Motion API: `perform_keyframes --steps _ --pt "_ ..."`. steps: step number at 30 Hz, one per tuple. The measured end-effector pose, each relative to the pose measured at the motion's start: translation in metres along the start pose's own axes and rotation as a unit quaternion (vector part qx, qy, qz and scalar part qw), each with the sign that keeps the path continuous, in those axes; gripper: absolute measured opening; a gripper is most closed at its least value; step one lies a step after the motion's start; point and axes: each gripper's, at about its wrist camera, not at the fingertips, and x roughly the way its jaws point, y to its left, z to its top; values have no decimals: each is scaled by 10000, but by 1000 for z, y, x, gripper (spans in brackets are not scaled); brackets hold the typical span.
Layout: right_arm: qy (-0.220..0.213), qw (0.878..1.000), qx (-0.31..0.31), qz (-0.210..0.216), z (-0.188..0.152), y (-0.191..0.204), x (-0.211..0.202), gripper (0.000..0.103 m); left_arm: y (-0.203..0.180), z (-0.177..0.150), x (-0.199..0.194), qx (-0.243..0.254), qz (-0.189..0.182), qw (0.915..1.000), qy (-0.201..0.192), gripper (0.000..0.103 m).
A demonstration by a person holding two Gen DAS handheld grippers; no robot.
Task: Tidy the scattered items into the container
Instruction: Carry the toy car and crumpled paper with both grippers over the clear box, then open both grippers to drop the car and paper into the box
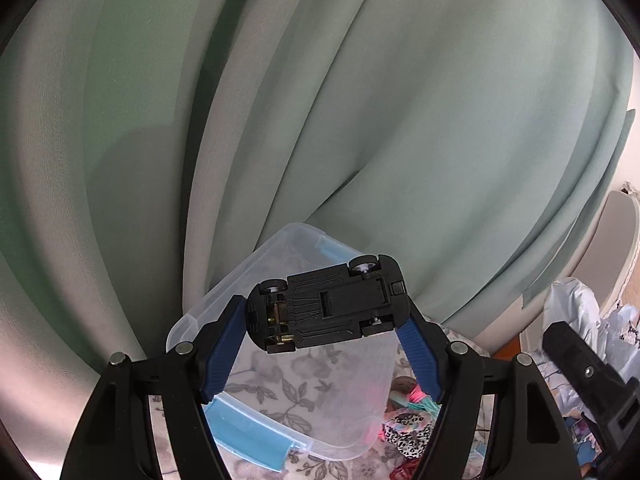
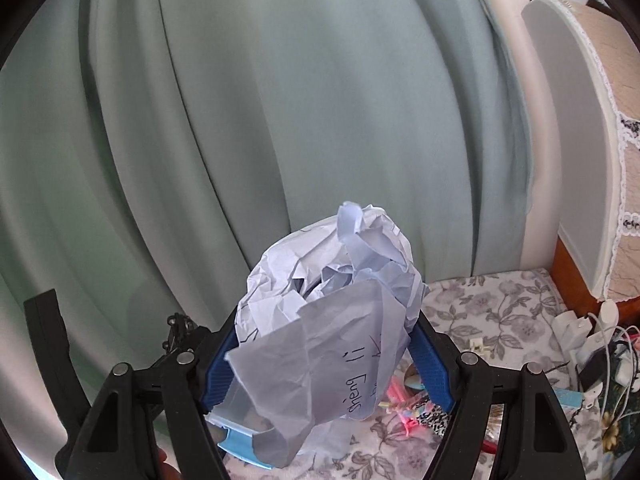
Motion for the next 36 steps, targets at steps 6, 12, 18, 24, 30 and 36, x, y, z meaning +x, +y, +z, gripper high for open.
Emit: perform_keyframes --steps 6,12,18,24,30,36 --pt "492 9983 -241 188 -22 19 38 79 31 2 33 -192 110 9994 251 75" --pt "964 9948 -184 282 -47 16 71 80 57 -1 66 -337 239 9979 493 75" --pt "1167 9924 -87 369 -50 3 97 80 68 -2 91 -370 181 9971 645 75" --pt "1229 9913 -84 454 -56 5 109 81 59 -21 102 -394 282 9959 765 75" --pt "1248 9903 -87 603 -57 11 124 83 61 -36 97 -563 228 9945 856 75" --pt "1232 9903 -11 639 -59 7 130 88 60 -37 98 -567 210 9945 851 77"
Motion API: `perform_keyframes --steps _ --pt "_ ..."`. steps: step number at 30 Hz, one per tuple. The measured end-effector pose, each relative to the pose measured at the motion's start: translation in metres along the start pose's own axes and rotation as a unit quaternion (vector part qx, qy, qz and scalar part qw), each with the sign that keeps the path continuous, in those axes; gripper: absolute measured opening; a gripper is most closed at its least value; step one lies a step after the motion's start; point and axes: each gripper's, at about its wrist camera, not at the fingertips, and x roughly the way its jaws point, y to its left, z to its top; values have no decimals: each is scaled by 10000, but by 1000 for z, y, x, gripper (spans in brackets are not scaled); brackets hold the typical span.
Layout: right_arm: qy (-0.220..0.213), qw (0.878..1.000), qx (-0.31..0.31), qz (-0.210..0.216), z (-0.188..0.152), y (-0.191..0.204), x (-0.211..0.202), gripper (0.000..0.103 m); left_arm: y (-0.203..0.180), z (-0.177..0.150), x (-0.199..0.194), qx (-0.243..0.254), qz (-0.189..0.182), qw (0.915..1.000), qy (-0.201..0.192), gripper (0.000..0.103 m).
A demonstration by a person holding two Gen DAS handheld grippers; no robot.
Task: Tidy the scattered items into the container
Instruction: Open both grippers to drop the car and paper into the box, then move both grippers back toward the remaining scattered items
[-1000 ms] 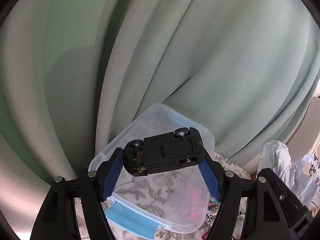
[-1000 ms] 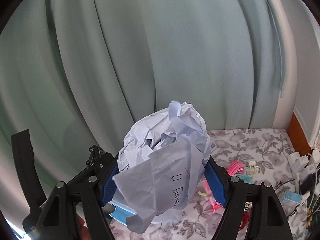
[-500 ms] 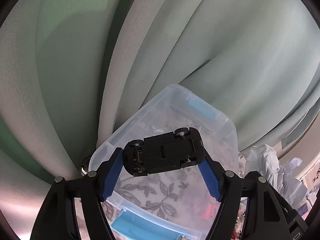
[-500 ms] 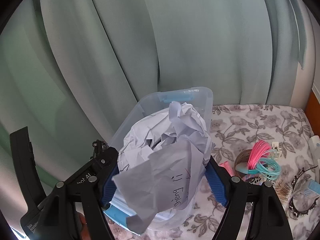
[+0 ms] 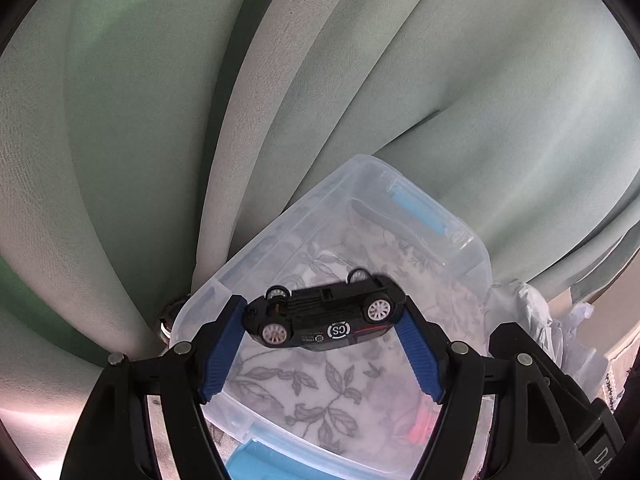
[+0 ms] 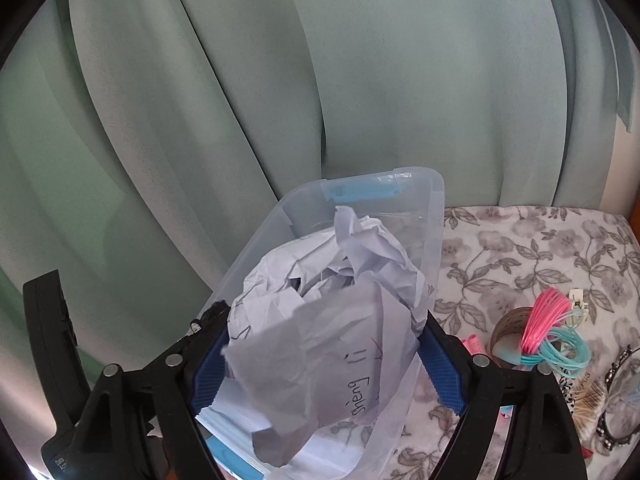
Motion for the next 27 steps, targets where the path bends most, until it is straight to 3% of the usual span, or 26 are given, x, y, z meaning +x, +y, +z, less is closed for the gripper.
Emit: perform_keyframes --steps 10,15,27 --pt "-136 9999 42 17 1 -1 -10 94 1 0 -5 -135 -257 9995 106 84" --pt "-240 9997 83 6 1 -1 -27 94 -11 0 -20 53 -241 9997 11 84" --pt "-834 9957 414 3 -8 -19 -116 95 -68 -16 -86 806 -436 9955 -219 84"
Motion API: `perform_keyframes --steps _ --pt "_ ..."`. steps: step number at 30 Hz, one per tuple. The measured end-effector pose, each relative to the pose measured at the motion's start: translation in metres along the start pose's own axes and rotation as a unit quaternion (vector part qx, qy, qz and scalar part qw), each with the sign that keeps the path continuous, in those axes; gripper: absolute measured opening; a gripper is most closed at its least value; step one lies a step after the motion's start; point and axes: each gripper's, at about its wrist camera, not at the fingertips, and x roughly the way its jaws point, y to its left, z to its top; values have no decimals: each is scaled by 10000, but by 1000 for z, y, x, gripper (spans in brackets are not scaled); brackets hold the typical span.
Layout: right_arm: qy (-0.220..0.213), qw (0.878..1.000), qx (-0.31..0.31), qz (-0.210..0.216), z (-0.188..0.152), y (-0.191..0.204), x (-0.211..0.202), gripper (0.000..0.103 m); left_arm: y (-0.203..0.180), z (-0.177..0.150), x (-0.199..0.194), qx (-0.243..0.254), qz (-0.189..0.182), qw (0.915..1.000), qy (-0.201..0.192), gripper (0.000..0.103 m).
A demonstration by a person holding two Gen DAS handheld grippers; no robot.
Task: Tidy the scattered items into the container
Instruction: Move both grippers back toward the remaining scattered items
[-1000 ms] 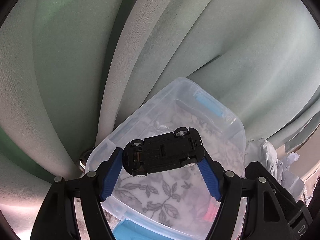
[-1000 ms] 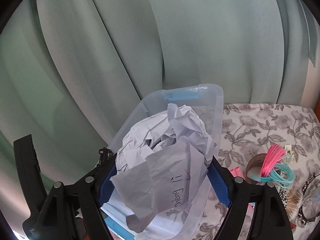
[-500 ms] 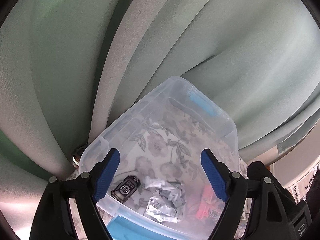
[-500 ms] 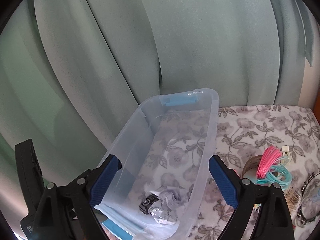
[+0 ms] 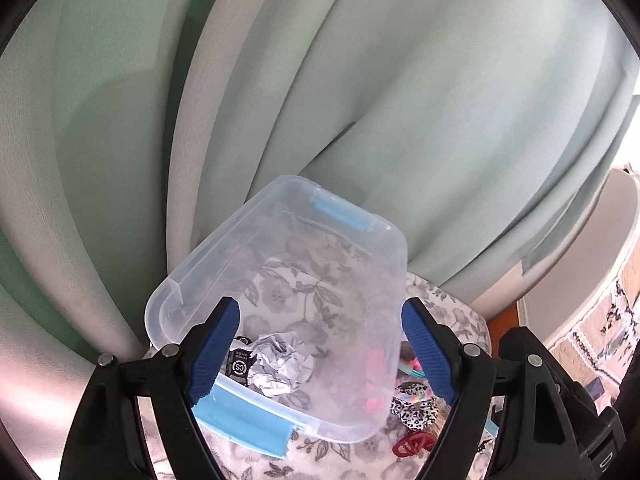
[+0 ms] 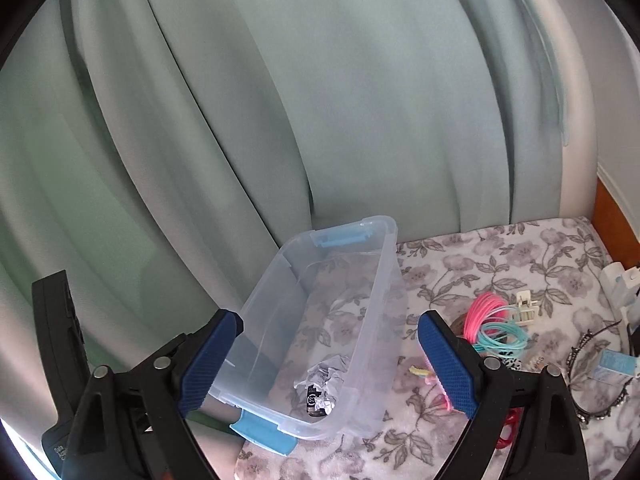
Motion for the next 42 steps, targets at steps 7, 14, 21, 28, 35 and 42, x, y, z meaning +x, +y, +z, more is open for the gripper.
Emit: perform_keyframes --steps 7,14,21,28,35,42 --pt "-396 9990 157 -114 7 -11 -55 95 -50 -14 -40 486 -92 9987 -115 84" --pt "-698 9971 188 -223 7 -21 -100 95 -73 -23 -69 568 -397 9973 -256 84" --pt "-1055 9913 488 -616 6 -52 -139 95 -91 -35 -70 687 -546 9960 -147 84" --pt "-1115 9820 907 -1226 -4 -95 -163 95 -123 -60 -53 1156 -690 9906 228 84" --pt "-907 9723 1454 -1589 -23 -144 -166 95 -145 -102 -12 1530 -759 9800 1025 84" --pt "-199 9606 1891 -2028 -58 -196 -128 95 -145 -144 33 1696 -559 9708 1603 84"
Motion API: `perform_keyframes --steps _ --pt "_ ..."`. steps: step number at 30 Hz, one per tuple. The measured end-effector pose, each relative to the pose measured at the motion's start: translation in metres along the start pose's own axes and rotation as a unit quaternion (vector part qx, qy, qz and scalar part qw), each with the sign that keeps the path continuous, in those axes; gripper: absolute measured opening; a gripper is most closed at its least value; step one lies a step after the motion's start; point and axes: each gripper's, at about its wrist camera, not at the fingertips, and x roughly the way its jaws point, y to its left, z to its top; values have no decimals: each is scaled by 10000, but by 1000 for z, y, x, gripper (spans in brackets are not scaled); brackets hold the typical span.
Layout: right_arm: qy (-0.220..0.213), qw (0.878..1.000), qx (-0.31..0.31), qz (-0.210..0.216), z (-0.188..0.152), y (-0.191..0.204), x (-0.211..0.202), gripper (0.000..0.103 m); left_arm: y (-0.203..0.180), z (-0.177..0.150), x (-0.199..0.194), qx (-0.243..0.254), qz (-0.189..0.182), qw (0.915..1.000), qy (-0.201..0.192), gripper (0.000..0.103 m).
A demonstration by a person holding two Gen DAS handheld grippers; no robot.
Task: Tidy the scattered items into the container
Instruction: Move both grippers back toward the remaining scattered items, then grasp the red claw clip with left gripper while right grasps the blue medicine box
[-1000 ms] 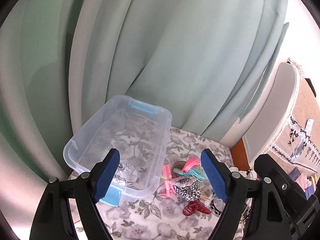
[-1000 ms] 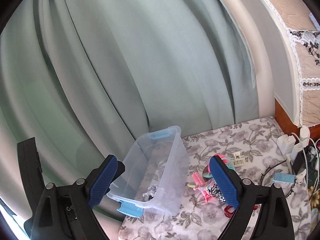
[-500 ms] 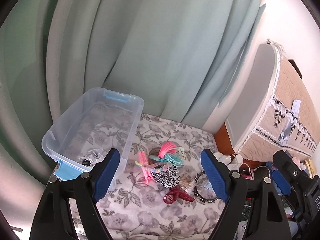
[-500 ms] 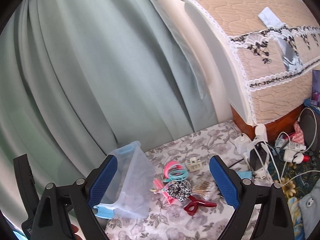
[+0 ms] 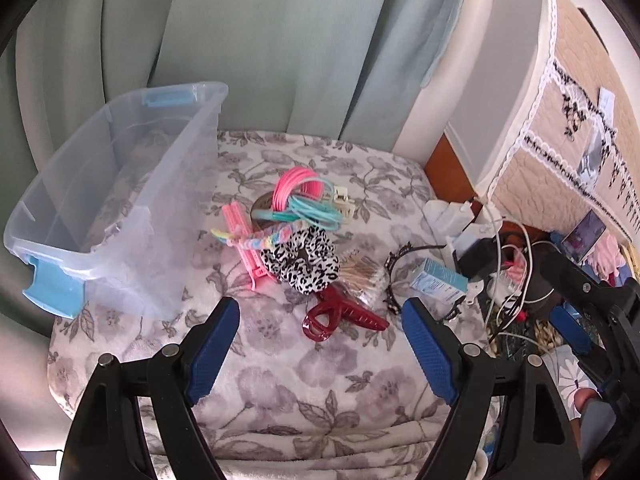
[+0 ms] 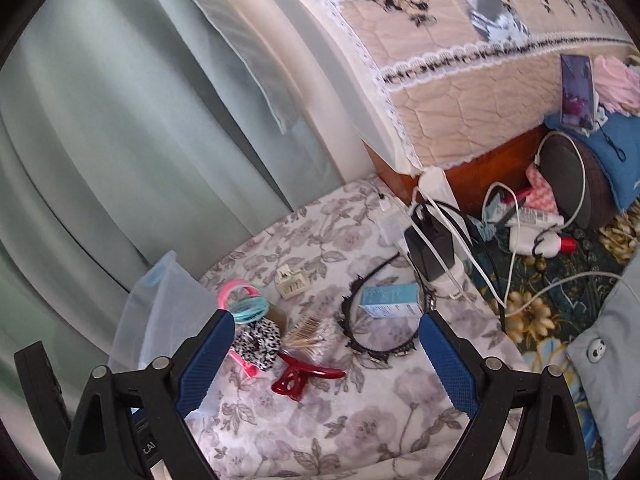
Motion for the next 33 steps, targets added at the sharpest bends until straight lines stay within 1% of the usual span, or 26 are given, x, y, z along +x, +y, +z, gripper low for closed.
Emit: perform_keyframes --steps 4,9,16,21,26,29,33 --pt "423 9982 306 -289 -11 -27 31 95 0 -11 31 5 100 9992 390 84" --pt "787 9942 602 -417 -21 -50 60 95 -2 -19 57 78 171 9975 680 84" --pt "1206 9903 554 -419 -33 -54 94 95 -10 -26 88 431 355 9946 880 84" --pt "1363 9885 519 -408 -37 -55 111 95 -13 -24 102 743 409 9930 824 83" --pt "1409 9876 555 -418 -37 -60 120 95 -14 -20 118 957 332 9913 838 74" --pt "1394 9876 587 -421 -36 -62 124 95 -14 -18 126 1015 280 9903 905 66" --pt "1172 9912 528 -321 -33 -60 124 95 -16 -20 136 1069 214 9890 995 48"
